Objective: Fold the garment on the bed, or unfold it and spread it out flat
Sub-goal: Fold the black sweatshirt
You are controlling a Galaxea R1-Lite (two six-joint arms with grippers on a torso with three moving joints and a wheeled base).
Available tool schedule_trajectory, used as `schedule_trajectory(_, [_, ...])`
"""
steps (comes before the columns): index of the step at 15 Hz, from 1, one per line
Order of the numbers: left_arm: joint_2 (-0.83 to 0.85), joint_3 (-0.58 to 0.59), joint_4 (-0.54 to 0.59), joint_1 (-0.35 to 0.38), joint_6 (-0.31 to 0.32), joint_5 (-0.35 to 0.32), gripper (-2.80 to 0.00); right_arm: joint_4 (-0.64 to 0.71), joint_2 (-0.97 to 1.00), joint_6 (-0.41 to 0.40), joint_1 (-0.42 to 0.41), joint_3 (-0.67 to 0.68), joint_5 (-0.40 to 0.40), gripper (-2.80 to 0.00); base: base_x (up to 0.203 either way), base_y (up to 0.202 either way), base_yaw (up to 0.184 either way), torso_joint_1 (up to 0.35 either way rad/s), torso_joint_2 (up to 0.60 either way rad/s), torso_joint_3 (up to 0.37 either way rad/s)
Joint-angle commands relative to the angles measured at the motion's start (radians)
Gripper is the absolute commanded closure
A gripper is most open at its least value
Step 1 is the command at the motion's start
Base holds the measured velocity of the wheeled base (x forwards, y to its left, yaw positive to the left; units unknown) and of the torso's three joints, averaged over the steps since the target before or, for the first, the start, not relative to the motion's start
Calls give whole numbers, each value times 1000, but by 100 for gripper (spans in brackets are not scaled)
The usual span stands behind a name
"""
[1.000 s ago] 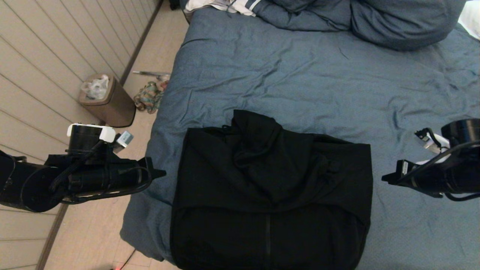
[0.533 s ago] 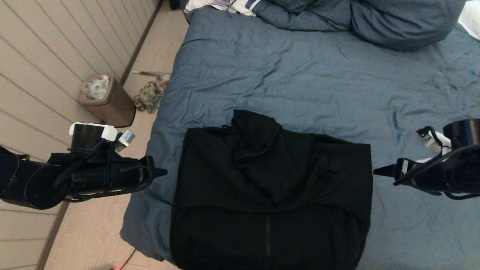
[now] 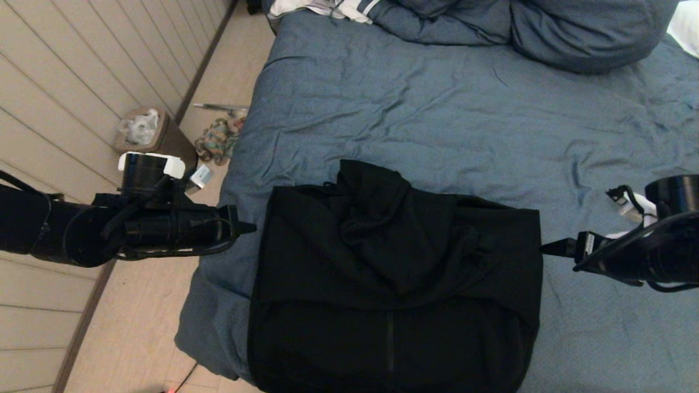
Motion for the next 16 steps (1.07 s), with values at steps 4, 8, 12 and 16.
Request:
schedule_trajectory(4, [41,-26,2,-18,-4,-19,0,0,4,0,-1,-2,1,-280,0,0,0,0,0,0])
schedule_trajectory(8, [-47,98,1,-18,3,-24,0,5,-40,-7,7,39,0,-280,0,0,0,0,0,0])
schedule_trajectory(12, [-124,264,-6,-14,6,-29,0,10,-135,-34,30,190,4,-280,0,0,0,0,0,0])
schedule_trajectory(16, [-167,309,-17,-9,6,-31,0,14,-257,-47,103,402,6,-280,0,0,0,0,0,0])
